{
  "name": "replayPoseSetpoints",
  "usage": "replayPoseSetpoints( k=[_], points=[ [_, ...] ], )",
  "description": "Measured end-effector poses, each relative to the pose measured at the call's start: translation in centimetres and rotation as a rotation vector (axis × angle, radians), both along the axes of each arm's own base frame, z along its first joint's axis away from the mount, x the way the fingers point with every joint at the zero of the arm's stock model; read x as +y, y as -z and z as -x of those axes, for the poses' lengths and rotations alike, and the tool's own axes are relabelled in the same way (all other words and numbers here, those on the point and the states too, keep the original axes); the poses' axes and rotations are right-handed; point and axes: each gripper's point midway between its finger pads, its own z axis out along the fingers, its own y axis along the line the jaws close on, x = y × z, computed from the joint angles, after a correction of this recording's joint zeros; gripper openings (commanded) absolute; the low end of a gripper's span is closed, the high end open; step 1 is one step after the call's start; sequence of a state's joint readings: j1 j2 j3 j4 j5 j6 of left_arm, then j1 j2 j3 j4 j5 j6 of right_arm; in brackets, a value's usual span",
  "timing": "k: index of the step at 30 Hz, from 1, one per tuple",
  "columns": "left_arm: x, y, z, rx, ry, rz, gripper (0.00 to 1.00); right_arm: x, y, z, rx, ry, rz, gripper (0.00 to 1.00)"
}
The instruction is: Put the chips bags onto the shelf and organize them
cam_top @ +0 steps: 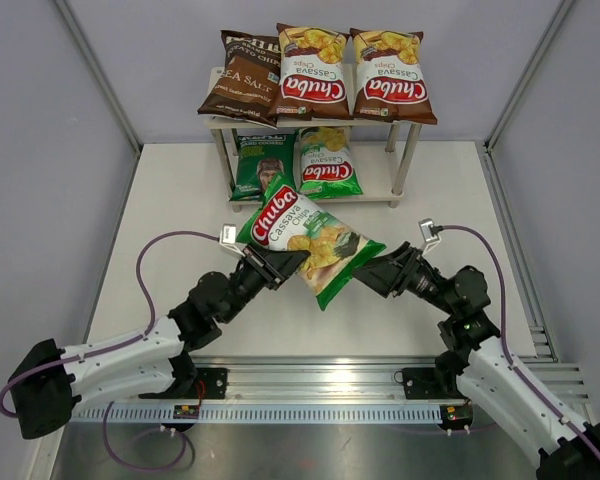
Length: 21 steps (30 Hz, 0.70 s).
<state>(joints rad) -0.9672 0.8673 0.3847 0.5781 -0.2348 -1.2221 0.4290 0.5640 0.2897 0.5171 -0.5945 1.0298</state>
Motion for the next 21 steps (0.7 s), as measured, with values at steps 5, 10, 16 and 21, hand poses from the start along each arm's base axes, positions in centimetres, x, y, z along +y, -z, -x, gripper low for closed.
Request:
replayPoseSetpoints(
  k=[5, 10, 16, 21],
  points=[
    [-0.5, 0.4, -0.4, 0.005, -0.005, -0.001, 0.10, 2.2, 0.8, -0.3, -0.003, -0.017, 0.037, 0.98],
    [-0.5, 0.8, -1.1, 0.011, -0.039, -0.007, 0.09, 2.9, 1.9, -2.0, 0.022, 0.059, 0.064, 0.95],
    [-0.2, 0.2, -0.9, 0.002, -0.043, 0.010, 0.09, 2.6, 2.2, -3.1, 0.038, 0.133, 0.080, 0.97],
    [-0.1, -1.4, 0.5, -0.026, 0.001, 0.044, 0.09, 2.9, 1.4, -2.7, 0.006, 0.117, 0.058, 0.99]
  ],
)
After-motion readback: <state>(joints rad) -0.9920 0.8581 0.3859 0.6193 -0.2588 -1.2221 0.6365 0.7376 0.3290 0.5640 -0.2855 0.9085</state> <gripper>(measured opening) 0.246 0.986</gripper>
